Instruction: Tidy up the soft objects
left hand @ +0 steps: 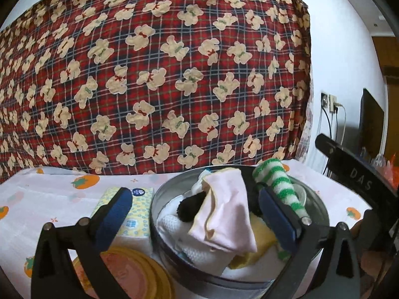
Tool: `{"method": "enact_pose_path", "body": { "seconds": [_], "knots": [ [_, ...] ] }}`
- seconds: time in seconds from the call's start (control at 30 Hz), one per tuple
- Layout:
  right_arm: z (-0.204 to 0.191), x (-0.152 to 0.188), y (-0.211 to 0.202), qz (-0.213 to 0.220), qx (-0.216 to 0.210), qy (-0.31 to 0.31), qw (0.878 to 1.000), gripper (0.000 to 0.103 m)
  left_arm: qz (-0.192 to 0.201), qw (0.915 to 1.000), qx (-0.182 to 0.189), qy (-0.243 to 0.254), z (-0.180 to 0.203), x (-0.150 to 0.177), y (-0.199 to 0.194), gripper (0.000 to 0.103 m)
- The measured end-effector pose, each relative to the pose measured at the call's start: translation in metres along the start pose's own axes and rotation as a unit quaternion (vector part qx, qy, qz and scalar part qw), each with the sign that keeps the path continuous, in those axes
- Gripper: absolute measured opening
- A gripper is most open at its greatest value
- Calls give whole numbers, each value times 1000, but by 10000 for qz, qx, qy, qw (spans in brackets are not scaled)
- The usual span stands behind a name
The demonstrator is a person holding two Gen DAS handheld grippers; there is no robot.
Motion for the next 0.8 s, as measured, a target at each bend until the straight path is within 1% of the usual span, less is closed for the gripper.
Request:
{"method": "enact_pose_path", "body": {
  "seconds": [0.1,0.17,0.23,0.4,0.63,0.8],
  "knots": [
    [0,3,-1,-44,-24,75,10000,95,-71,9998,-127,112,1,4,1,103],
    [-3,7,-5,-64,-35,66,10000,95,-111,9998,-105,112,0,6,-1,103],
    [-8,11,-11,-13,77,-55,10000,95,-94,9999,-81,93,-2,7,-4,103],
    [-17,19,-24,44,174,-249,9995,95,-98,9999,-63,9,-7,10,-8,103],
    [-31,24,-34,166,329,-562,9977,95,-105,9999,-53,-23,-9,12,-12,103],
    [-30,26,-46,379,407,-491,9972,95,-92,9999,-61,-26,-9,11,-12,103]
  ]
}}
Point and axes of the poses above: each gripper's, at about its wrist camera, not at the fingertips, and y roughly the way its jaws point, z to its right, x to its underside, the point moved 1 cm from there along y, roughly the way its jaws point, and after that the axes turned 15 degrees about -z, right-handed, at the moved point
